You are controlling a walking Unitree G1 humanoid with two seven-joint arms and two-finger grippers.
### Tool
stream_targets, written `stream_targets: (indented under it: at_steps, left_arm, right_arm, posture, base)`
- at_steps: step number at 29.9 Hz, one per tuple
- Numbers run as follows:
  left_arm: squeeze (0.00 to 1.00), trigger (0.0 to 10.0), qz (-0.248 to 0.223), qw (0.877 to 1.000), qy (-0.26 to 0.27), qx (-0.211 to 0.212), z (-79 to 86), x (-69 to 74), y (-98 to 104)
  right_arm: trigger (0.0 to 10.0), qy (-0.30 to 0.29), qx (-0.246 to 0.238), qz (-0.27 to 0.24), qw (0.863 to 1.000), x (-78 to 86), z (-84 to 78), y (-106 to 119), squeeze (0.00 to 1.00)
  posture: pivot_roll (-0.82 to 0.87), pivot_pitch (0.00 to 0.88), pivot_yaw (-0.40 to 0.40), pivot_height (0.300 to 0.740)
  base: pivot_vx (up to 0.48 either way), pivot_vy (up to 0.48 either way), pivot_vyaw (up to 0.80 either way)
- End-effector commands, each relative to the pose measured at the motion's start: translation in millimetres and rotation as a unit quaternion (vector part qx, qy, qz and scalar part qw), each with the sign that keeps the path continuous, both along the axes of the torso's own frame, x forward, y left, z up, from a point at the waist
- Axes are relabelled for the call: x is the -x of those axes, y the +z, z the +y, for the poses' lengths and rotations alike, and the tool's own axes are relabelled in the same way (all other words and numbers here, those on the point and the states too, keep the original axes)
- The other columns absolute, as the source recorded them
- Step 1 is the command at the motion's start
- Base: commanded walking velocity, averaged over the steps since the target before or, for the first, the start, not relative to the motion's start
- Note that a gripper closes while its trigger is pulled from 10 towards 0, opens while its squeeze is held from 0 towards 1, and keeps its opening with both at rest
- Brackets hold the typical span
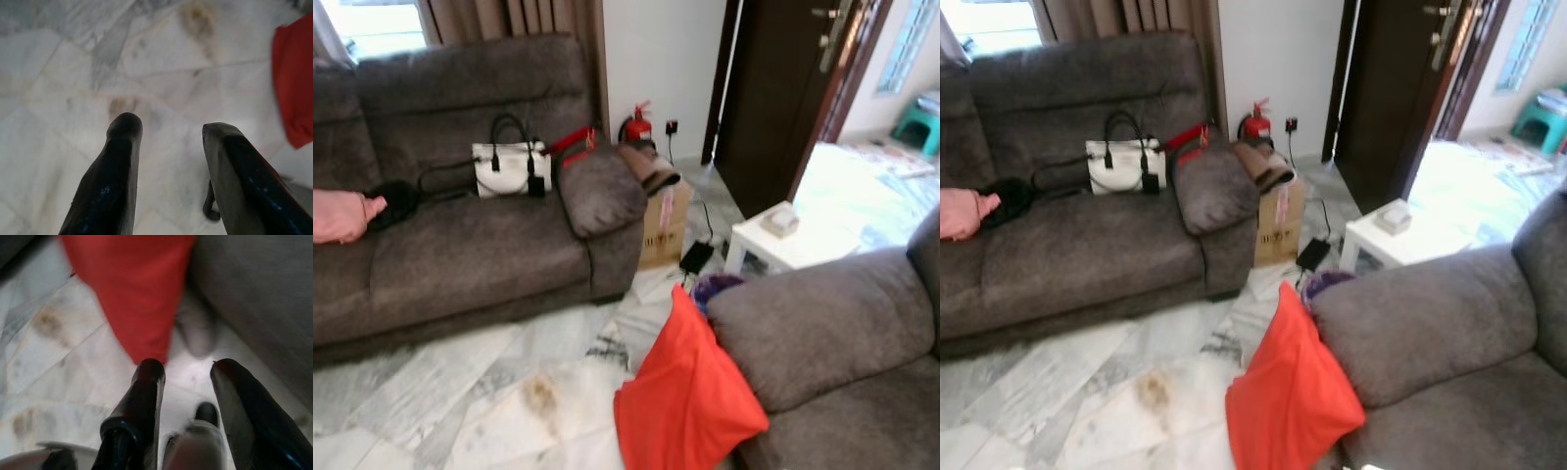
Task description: Move the pillow to the sofa from floor
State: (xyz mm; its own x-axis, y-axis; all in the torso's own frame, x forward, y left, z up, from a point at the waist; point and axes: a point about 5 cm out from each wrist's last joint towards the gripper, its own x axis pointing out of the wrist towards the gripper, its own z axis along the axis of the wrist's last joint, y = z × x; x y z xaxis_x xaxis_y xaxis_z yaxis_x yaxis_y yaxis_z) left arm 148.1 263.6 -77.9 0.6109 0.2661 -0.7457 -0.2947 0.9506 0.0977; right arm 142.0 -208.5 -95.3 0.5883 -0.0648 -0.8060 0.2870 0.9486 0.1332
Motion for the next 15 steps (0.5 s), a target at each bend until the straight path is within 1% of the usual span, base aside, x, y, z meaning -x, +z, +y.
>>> stream_targets:
  at_steps: [1, 8, 13, 15]
  left_arm:
    - [0.0, 10.0, -0.001, 1.0, 0.001, -0.003, 2.1, -0.2, 1]
    - [0.0, 10.0, -0.005, 1.0, -0.002, -0.005, 1.3, -5.0, 2]
    - [0.0, 10.0, -0.016, 1.0, -0.007, -0.009, -0.6, -9.9, 4]
    - [0.0, 10.0, -0.044, 0.999, -0.006, -0.012, -0.4, -21.1, 10]
  right_arm:
    - [10.0, -0.004, -0.005, -0.006, 1.0, -3.5, 1.6, 1, 0.0]
    - [10.0, 0.0, -0.003, -0.008, 1.0, -5.8, 3.4, 2, 0.0]
    - [10.0, 0.003, -0.005, -0.027, 1.0, -16.6, 3.9, 6, 0.0]
    - [10.0, 0.004, -0.005, -0.044, 0.999, -25.1, 3.6, 10, 0.0]
  posture:
    - [0.21, 0.0, 0.059, 0.74]
    - [0.21, 0.0, 0.054, 0.74]
    - [0.2, 0.0, 0.044, 0.74]
    - [0.21, 0.0, 0.036, 0.74]
  base:
    - [0.319, 0.0, 0.0]
    - [0.321, 0.0, 0.0]
    - [0.0, 0.0, 0.0]
    - [0.0, 0.0, 0.0]
